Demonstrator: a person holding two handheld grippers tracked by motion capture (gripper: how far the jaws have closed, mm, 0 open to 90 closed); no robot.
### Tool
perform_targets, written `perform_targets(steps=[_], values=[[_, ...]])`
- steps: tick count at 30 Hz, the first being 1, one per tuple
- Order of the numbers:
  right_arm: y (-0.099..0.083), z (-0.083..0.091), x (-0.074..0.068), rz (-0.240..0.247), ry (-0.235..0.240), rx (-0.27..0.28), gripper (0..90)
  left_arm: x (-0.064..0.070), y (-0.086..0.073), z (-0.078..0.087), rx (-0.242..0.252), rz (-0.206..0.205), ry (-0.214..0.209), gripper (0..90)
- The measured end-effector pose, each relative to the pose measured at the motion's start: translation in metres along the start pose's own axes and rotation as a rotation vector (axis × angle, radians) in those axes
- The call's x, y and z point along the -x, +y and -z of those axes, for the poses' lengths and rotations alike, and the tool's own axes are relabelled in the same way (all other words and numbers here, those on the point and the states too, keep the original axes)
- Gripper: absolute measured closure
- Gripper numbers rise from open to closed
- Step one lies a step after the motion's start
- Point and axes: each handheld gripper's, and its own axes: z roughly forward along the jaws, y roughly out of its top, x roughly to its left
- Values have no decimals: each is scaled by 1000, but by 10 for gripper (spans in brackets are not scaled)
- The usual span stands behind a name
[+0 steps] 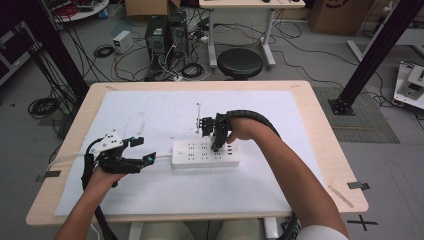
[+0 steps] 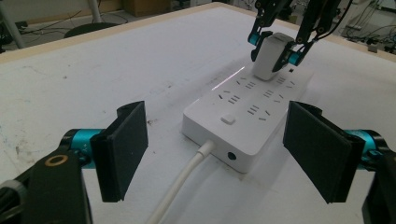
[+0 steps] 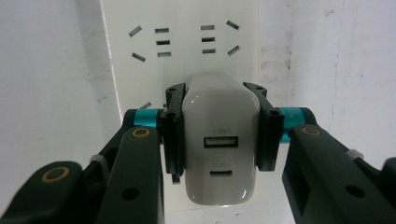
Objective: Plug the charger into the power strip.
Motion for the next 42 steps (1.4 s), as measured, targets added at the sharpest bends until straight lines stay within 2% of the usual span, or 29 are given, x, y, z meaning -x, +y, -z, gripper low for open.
perform_targets(steps=[2,8,10,11,16,20,24,27,30,31,32,33,37,40,42], values=[[0,-1,1,4,3,3,636,0,-1,0,1,2,2,221],[8,-4,3,27,14,-35,637,-1,-1,0,8,9,0,221],[6,-4,4,0,29,-34,637,-1,-1,0,9,6,1,221],[6,-5,6,16,28,-26,637,-1,-1,1,9,6,3,221],[3,-5,6,-1,34,-7,636,-1,-1,-1,4,8,1,221],[-2,-6,5,-10,30,35,635,0,-1,-3,3,9,-1,221],[-9,-7,4,1,18,91,632,0,-1,-3,5,12,2,221],[-10,-7,4,5,21,104,629,-1,-1,-2,0,14,1,221],[-14,-7,6,-39,37,144,613,0,-1,-1,-2,14,0,221],[-16,-7,7,-61,42,155,569,-1,-1,0,-5,8,4,221],[-20,-7,9,-108,44,177,486,-1,-1,0,-2,13,4,221],[-23,-6,10,-149,52,204,456,-2,-1,1,-5,12,6,221],[-37,0,10,-245,51,296,289,-3,-3,1,-2,15,11,221],[-47,3,7,-313,45,332,213,-2,-4,0,-2,21,10,221],[-54,6,4,-349,40,361,210,-1,-4,0,-4,18,7,221]])
